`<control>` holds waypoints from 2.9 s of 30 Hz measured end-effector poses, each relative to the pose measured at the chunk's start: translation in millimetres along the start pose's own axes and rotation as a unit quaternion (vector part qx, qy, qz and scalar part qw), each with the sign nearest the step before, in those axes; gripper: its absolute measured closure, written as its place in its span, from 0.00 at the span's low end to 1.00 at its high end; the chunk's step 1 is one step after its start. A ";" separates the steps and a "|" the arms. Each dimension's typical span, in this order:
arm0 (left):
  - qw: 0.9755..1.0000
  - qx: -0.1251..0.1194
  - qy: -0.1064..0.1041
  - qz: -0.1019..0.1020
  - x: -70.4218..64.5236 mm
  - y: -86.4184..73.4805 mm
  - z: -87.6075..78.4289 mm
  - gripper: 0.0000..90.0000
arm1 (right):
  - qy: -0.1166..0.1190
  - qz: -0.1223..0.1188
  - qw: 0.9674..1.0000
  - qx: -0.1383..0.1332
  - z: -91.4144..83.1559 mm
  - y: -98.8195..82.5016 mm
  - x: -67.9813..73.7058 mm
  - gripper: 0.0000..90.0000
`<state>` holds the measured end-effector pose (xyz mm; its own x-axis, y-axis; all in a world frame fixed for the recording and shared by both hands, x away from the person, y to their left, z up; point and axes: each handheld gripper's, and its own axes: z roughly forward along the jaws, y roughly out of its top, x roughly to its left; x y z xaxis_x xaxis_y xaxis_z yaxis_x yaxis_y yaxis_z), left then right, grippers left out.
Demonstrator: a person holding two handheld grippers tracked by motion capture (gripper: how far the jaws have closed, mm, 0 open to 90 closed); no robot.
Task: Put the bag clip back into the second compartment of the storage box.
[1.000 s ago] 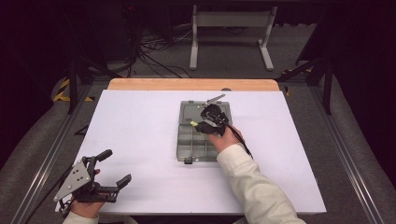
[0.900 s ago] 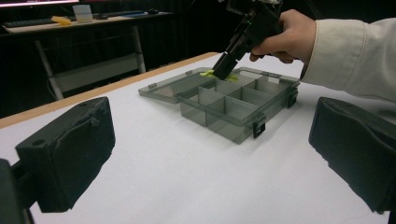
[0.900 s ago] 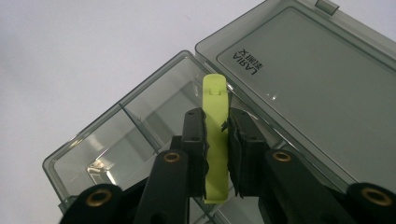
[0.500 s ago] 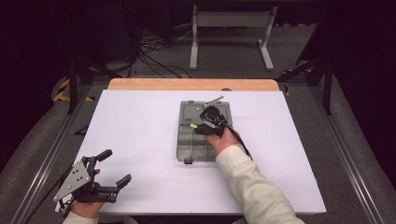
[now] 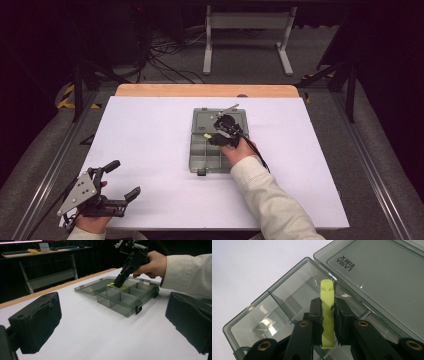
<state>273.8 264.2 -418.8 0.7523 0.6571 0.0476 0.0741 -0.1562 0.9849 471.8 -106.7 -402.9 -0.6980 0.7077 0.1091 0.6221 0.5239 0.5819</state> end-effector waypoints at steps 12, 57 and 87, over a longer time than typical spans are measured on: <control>1.000 0.000 -0.002 -0.001 0.4 0.8 1.5 0.01 | 0.002 -0.012 1.000 -0.026 -13.6 0.4 4.8 0.59; 1.000 0.001 0.000 0.002 -1.1 1.5 1.7 0.01 | 0.044 -0.106 0.957 -0.267 -150.4 -101.2 27.1 0.01; 1.000 -0.006 -0.003 0.002 -1.1 2.3 0.5 0.01 | 0.027 -0.089 0.927 -0.364 -144.0 -189.1 -2.4 0.01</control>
<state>273.5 262.7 -416.6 0.7565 0.6520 0.0510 0.0634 -0.1507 0.9865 304.8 -275.7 -397.2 -0.7949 0.6067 -0.0120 0.1054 0.1576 0.9819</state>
